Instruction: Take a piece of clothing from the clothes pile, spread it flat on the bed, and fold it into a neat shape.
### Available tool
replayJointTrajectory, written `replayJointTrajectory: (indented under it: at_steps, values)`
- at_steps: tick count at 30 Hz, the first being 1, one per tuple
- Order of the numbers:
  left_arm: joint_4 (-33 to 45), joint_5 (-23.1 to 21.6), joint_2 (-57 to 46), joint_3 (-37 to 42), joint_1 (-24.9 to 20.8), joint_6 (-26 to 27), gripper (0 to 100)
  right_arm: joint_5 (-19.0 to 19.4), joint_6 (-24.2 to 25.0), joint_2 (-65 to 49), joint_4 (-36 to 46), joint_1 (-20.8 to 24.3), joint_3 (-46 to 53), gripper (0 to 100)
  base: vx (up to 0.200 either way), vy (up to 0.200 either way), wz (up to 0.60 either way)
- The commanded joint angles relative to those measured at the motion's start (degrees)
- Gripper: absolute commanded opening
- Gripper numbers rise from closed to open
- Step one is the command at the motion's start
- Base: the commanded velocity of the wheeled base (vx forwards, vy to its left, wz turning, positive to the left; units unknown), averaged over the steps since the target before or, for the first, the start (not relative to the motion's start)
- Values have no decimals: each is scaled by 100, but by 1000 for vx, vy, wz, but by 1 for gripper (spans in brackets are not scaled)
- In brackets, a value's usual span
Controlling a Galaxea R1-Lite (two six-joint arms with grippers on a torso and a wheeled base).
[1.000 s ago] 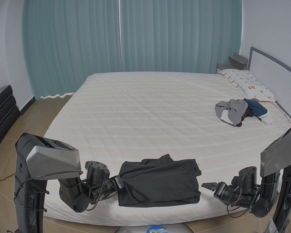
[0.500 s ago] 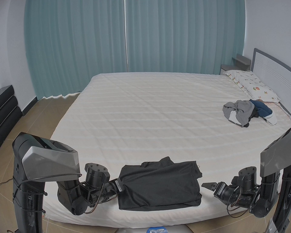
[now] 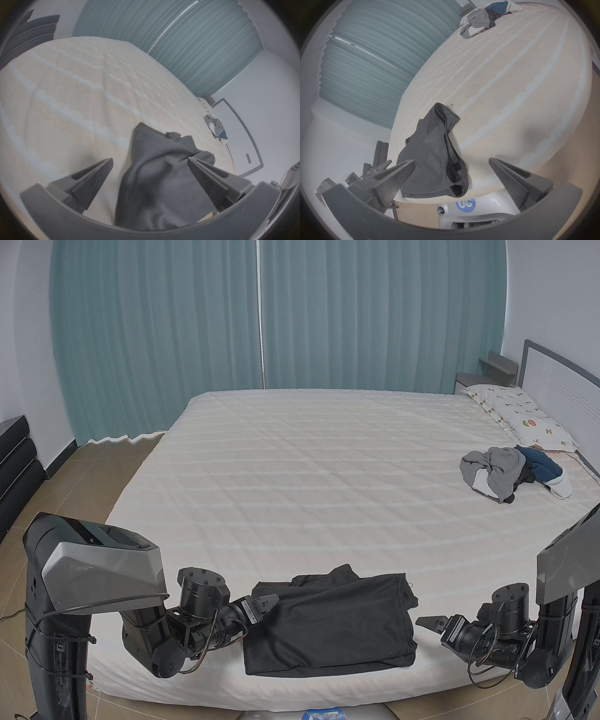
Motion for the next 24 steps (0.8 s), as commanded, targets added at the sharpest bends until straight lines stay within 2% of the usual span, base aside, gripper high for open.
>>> replayJointTrajectory:
  at_steps: [1, 17, 18, 24]
  values:
    - [38, 19, 270, -675, 25, -139, 100, 10, -4, -15, -76, 9, 101, 100, 0, 0, 0]
    - [64, 19, 639, -1132, 104, -130, 100, 10, 5, -15, -76, 9, 101, 100, 0, 0, 0]
    - [64, 19, 639, -1132, 104, -130, 0, 10, 5, -6, -76, 9, 101, 100, 0, 0, 0]
    - [46, 247, 631, -1132, 183, -130, 0, 10, 5, -15, -76, 9, 101, 100, 0, 0, 0]
